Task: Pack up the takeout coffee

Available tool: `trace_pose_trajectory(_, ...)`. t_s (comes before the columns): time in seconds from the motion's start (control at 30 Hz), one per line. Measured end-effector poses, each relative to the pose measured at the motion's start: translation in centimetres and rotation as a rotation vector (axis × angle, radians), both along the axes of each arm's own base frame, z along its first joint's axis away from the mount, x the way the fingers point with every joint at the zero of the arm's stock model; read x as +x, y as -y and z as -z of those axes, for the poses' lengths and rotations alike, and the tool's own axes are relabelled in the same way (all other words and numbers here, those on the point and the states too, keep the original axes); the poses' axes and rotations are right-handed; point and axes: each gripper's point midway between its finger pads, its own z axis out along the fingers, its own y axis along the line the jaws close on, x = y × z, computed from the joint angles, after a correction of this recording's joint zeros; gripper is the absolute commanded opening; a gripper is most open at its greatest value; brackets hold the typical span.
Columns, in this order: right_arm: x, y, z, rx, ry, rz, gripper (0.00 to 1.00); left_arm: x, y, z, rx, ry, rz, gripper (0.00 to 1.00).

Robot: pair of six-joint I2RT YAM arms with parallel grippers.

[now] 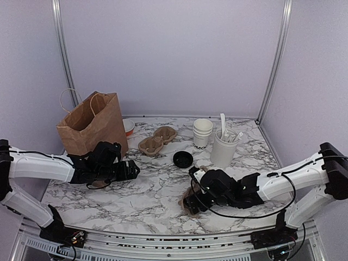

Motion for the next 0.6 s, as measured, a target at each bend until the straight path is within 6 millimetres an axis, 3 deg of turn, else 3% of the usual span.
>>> trace_pose_trajectory(0.4,2.7,-5.4,-2.0,0.021,0.011,0.029,1.0,-0.3,1.0,-0.9,-0.052,0.004,0.043,0.99)
trace_pose_trajectory(0.6,3.4,-6.1,-2.2,0.024,-0.027,-0.005,1.0,-0.8,1.9,-1.1,-0.079,-0.003,0.079,0.99)
